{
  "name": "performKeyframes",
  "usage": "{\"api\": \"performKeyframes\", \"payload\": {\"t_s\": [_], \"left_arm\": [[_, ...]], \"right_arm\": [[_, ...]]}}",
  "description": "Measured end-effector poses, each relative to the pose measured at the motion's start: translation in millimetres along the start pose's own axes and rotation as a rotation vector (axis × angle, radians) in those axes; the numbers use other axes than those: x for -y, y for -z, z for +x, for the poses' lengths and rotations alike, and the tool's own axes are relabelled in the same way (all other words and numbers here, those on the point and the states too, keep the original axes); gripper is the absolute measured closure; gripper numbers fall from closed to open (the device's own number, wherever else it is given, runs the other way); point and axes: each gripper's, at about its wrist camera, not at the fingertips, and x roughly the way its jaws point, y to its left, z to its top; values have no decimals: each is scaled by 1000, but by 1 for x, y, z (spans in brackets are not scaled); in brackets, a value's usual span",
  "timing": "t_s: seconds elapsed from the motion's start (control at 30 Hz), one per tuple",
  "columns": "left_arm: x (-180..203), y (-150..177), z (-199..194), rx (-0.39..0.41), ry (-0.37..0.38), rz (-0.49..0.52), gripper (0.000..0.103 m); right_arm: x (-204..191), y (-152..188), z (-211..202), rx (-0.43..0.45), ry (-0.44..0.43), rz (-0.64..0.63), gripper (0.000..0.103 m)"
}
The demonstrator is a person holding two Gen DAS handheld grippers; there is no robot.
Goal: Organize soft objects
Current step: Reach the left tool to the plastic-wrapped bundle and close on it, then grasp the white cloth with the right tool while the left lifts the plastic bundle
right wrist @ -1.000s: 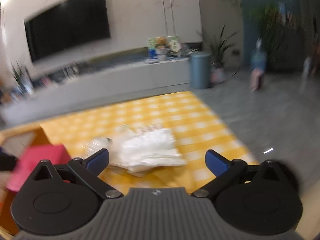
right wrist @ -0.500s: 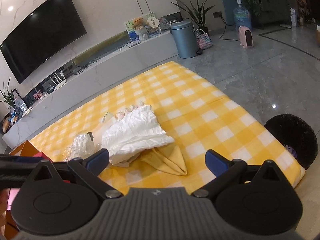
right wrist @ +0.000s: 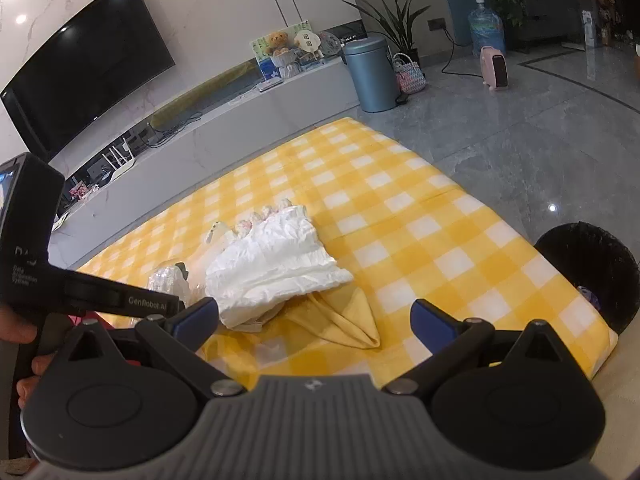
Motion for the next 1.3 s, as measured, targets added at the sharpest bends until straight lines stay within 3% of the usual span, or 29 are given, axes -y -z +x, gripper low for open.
{"api": "performKeyframes", "payload": {"t_s": [0.17, 0.23, 0.3, 0.53, 0.73, 1.0, 1.3], "left_arm": [[-1, 0, 5, -4, 12, 4, 48], [-4, 1, 3, -4, 39, 4, 64], [-9, 1, -6, 19, 60, -18, 68], [-28, 22, -39, 141, 222, 0, 69], [-41, 47, -43, 227, 341, 21, 71], [-49, 52, -41, 335, 344, -16, 71], [-54, 54, -41, 294, 387, -59, 71]], "right_arm": [[0, 0, 3, -6, 10, 3, 3], [0, 0, 4, -9, 12, 1, 3], [0, 0, 5, -11, 13, 1, 3], [-1, 1, 7, -20, 12, -1, 3], [-9, 0, 12, -24, 6, -26, 3], [-25, -3, 42, -54, 32, -76, 3], [-30, -3, 41, -26, 55, -117, 3]]}}
